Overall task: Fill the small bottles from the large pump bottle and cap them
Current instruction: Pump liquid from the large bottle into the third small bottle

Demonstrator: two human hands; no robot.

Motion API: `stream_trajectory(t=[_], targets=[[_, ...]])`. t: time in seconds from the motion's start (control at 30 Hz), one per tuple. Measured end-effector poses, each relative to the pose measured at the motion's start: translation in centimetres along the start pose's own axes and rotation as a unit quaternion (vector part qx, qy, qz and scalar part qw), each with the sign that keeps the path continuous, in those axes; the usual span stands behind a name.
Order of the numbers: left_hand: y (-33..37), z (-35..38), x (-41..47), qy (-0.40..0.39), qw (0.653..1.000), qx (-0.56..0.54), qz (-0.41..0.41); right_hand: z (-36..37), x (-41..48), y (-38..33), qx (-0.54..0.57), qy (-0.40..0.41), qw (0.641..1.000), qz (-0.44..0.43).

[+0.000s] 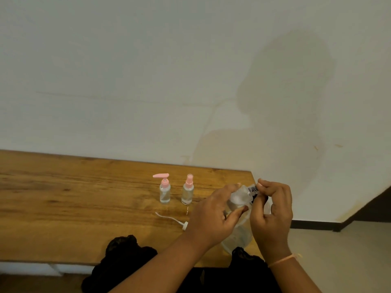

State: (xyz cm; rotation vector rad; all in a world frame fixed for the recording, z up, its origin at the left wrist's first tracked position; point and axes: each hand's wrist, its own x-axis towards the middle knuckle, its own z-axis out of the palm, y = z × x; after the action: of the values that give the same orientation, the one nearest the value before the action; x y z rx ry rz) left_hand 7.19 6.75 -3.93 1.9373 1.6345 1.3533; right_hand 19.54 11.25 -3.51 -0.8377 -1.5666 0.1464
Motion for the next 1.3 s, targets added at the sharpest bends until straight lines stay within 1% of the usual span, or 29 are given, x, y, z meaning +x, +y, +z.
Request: stream_trajectory(t=[0.17, 0.27, 0.4, 0.5, 0.67, 1.0, 1.13, 1.3], targets=[[0.2, 0.0, 0.0, 0.008, 1.0, -0.011, 0.002, -0.1, -0.2, -0.2, -0.007, 0.005, 1.0, 0.004], [0.1, 0.2, 0.0, 0.011, 1.0, -0.019, 0.004, 0.0, -0.1, -0.7, -0.016, 0.012, 1.0, -0.009], [-0.1, 0.2, 0.1, 0.014, 1.0, -0.015, 0.003, 0.0, 0.1, -0.8, 0.001, 0.011, 1.0, -0.009], [-0.1, 0.1, 0.2, 0.004, 1.0, -0.001, 0.0, 0.1, 0.0, -0.4, 0.012, 0.016, 1.0, -0.001], [0.2, -0.1, 0.0, -0.02, 1.0, 0.011, 0.0, -0.1, -0.2, 0.1, 0.008, -0.001, 1.0, 0.005], [-0.2, 0.3, 0.1, 0.018, 1.0, -0.014, 0.005, 0.0, 0.0, -0.7, 0.016, 0.018, 1.0, -0.01], [0.0, 0.3, 0.3, 0.001, 1.0, -0.009, -0.001, 0.1, 0.0, -0.2, 0.015, 0.021, 1.0, -0.003], [0.0, 0.0, 0.0, -0.014, 1.0, 0.01, 0.002, 0.0, -0.2, 0.1, 0.014, 0.002, 1.0, 0.004]])
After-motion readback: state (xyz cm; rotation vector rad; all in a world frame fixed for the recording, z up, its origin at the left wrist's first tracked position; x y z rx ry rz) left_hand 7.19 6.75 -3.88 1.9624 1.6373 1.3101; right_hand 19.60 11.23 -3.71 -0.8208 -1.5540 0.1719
